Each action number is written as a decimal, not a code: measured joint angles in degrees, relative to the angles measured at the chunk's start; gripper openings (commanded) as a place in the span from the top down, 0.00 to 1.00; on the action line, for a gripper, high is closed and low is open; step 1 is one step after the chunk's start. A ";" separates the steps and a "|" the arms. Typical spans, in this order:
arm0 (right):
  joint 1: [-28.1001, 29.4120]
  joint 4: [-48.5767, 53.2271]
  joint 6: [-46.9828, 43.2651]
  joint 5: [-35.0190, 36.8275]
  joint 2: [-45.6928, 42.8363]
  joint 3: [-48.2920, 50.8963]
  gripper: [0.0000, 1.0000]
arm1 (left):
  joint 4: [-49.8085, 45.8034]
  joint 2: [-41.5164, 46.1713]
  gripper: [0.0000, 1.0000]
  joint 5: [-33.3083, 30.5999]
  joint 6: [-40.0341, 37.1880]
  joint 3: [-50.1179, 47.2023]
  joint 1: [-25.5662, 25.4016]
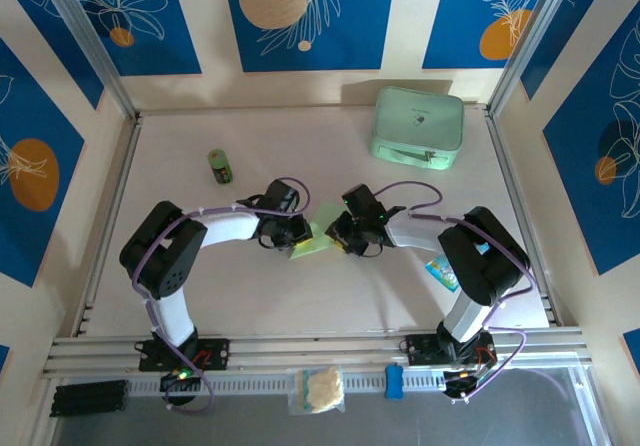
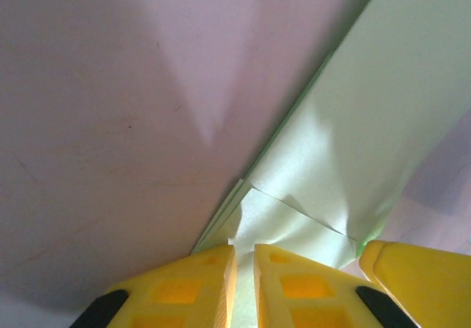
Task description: Fold a paper plane with a square sheet of paper (pick it up from the middle)
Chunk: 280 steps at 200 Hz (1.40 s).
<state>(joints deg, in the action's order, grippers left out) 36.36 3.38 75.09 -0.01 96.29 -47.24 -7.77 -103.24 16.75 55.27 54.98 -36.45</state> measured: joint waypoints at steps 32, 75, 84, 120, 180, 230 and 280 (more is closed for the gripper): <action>0.00 -4.68 -0.28 -0.24 -0.07 0.76 0.71 | 0.13 0.02 0.82 0.00 0.00 -0.15 0.00; 0.00 -3.41 -0.24 0.59 -0.87 1.62 0.71 | 0.22 0.11 0.82 0.00 0.11 -0.20 0.00; 0.00 -2.14 -0.24 1.20 -1.46 1.62 0.71 | 0.26 0.22 0.81 0.15 0.28 -0.24 0.00; -0.04 2.73 -1.18 4.07 -4.90 1.62 0.71 | -0.09 1.57 0.77 1.92 0.85 -0.52 0.00; -0.04 6.91 -3.17 6.73 -8.13 1.62 0.70 | -2.99 6.05 0.81 2.80 -0.44 -0.50 0.00; -0.04 7.45 -3.56 6.67 -8.17 1.62 0.67 | -6.03 5.66 0.86 2.01 -1.77 -0.96 0.00; -0.15 7.17 -3.26 5.40 -8.15 1.81 0.61 | -5.44 3.39 0.90 -0.28 -1.22 -2.56 0.07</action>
<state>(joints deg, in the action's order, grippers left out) 36.21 10.55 71.83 5.39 88.14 -45.43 -13.21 -99.85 16.47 54.04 52.42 -36.38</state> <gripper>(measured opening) 0.390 0.105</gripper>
